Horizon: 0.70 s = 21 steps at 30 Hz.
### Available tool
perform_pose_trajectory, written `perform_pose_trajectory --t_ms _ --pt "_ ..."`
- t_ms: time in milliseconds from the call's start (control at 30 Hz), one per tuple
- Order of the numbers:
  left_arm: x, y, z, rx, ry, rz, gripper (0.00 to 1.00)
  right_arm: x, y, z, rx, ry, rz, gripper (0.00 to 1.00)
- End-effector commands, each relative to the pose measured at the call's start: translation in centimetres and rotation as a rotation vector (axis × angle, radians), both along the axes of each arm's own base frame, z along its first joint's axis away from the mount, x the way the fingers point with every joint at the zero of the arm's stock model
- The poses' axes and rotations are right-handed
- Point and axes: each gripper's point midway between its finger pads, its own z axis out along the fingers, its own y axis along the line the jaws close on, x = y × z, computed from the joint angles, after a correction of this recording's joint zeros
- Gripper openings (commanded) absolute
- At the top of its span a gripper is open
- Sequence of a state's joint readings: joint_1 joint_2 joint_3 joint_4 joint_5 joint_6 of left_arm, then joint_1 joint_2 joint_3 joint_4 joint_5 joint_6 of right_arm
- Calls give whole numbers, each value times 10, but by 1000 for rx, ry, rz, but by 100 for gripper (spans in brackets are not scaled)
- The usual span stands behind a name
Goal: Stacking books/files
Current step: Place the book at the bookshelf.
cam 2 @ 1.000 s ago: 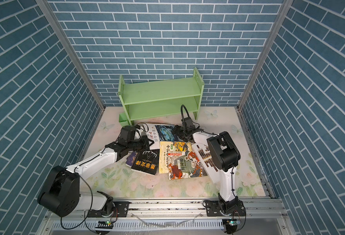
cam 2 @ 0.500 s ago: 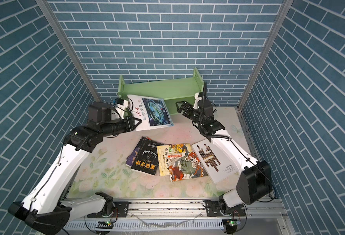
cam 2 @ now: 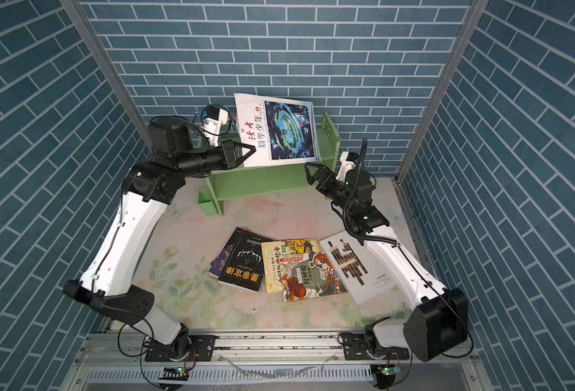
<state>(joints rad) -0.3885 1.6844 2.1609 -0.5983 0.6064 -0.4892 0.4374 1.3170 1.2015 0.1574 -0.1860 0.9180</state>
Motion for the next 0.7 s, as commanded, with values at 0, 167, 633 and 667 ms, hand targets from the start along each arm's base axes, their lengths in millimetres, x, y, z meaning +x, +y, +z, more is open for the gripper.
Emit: perform_pose_trajectory --t_ms 0,167,633,667 --pt "30 -7 23 -93 -73 -37 0 -8 -17 25 10 -76 -70 99" --pt "99 3 -7 -204 48 -1 0 0 -24 9 -38 -45 -126 99" --pt "149 37 -111 -155 356 38 0 39 -23 -30 -139 37 -206 98" --pt "148 40 -116 -149 376 41 0 43 -20 -30 -150 32 -204 98"
